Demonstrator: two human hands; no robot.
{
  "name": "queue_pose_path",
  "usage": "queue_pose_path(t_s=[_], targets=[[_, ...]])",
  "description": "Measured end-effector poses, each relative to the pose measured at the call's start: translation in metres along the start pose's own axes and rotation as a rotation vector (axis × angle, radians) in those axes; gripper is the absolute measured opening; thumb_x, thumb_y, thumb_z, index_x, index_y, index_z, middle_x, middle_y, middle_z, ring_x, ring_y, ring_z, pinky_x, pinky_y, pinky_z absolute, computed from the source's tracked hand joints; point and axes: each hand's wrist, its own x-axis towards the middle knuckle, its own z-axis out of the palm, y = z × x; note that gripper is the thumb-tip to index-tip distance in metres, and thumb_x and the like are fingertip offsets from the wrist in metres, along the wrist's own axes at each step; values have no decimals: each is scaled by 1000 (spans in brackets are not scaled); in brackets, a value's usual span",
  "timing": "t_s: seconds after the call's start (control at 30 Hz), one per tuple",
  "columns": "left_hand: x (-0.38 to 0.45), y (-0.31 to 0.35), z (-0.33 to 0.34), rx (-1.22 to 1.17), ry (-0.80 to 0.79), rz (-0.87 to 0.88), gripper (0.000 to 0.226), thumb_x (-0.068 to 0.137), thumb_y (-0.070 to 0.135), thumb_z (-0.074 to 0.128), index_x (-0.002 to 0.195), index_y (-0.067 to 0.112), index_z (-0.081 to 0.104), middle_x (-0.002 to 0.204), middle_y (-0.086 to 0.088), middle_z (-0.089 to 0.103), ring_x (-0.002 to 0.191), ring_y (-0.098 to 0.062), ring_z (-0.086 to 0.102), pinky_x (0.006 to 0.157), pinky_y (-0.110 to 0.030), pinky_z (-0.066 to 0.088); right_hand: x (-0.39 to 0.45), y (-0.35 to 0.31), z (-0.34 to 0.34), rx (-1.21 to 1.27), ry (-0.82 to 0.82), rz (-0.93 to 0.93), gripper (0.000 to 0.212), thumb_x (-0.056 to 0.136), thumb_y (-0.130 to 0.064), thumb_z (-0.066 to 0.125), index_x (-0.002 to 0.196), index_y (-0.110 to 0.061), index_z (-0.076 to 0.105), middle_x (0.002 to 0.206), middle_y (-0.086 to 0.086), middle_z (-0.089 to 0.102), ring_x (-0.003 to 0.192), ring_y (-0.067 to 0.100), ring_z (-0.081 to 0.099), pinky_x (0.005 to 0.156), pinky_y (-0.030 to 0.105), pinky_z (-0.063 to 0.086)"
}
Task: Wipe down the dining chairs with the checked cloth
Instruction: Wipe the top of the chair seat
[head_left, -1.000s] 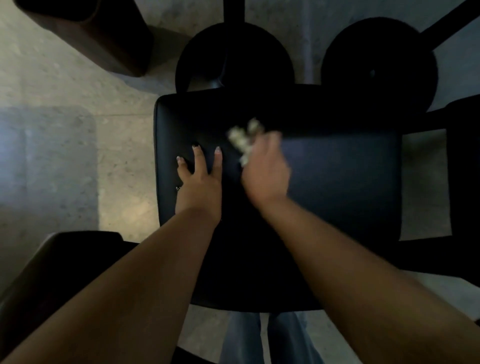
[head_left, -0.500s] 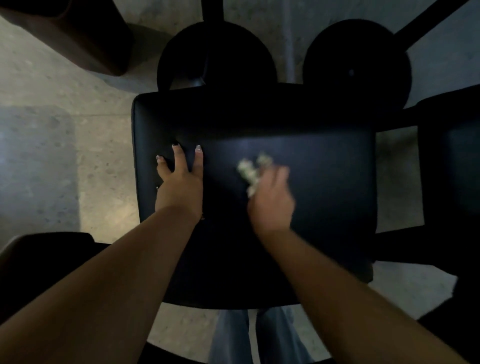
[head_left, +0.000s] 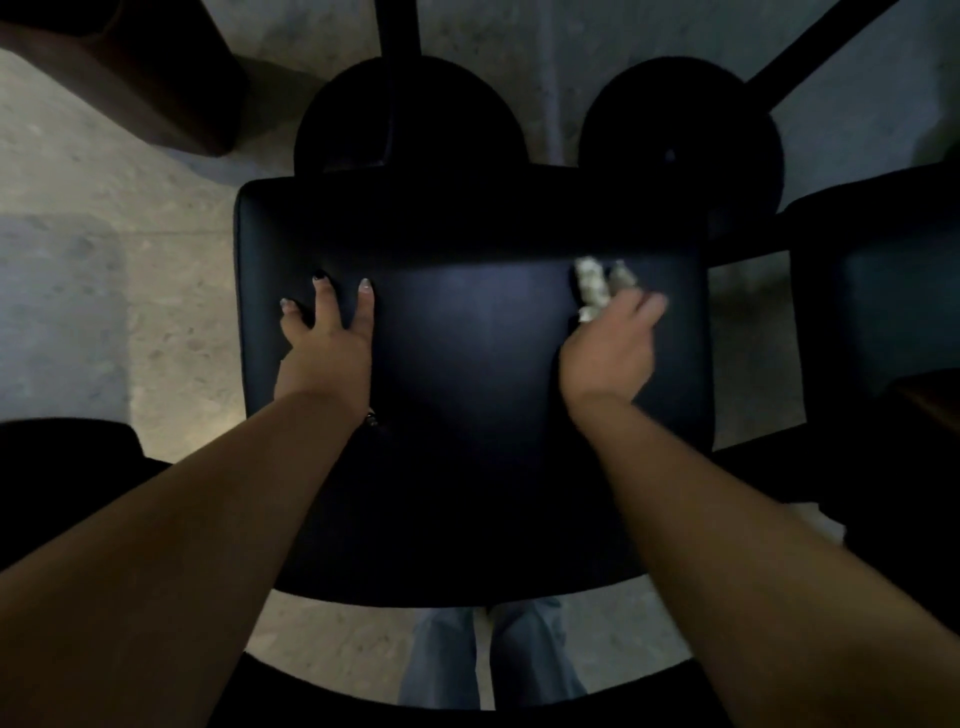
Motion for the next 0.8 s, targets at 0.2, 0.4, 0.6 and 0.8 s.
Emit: queue_pose_path(t_s=[0.2,0.4,0.6,0.8], targets=[[-6,-2,-7,21,-34,28,133,71,34,84,151,26,-22,158,-13,-21,145,-47,-1,110,-50,36,-137,6,12,12,-366,-888,55,51,-30,86,98,-14,60,88,7,60,54,20,59,36,23,41],[-28,-7,-5,32,1,37,125,79,37,78,151,19,-23,151,-14,-39,146,-42,-12,112,-52,29,-74,25,-24,109,-592,-1005,24,85,-9,48,104,-12,64,106,11,62,92,30,63,76,34,48],[-41,5,10,-173,-142,-80,136,73,40,83,149,18,-27,153,-12,-36,144,-48,-14,112,-56,27,64,15,-32,139,-27,-1,38,87,-14,50,121,2,45,134,21,37,119,39,43,100,40,34],[-41,-6,17,-130,-177,-30,132,76,26,82,149,22,-28,155,-12,-33,144,-50,-9,110,-53,32,-77,-18,5,-18,-228,-493,23,77,-12,48,98,-6,55,104,19,53,88,37,54,70,40,46]])
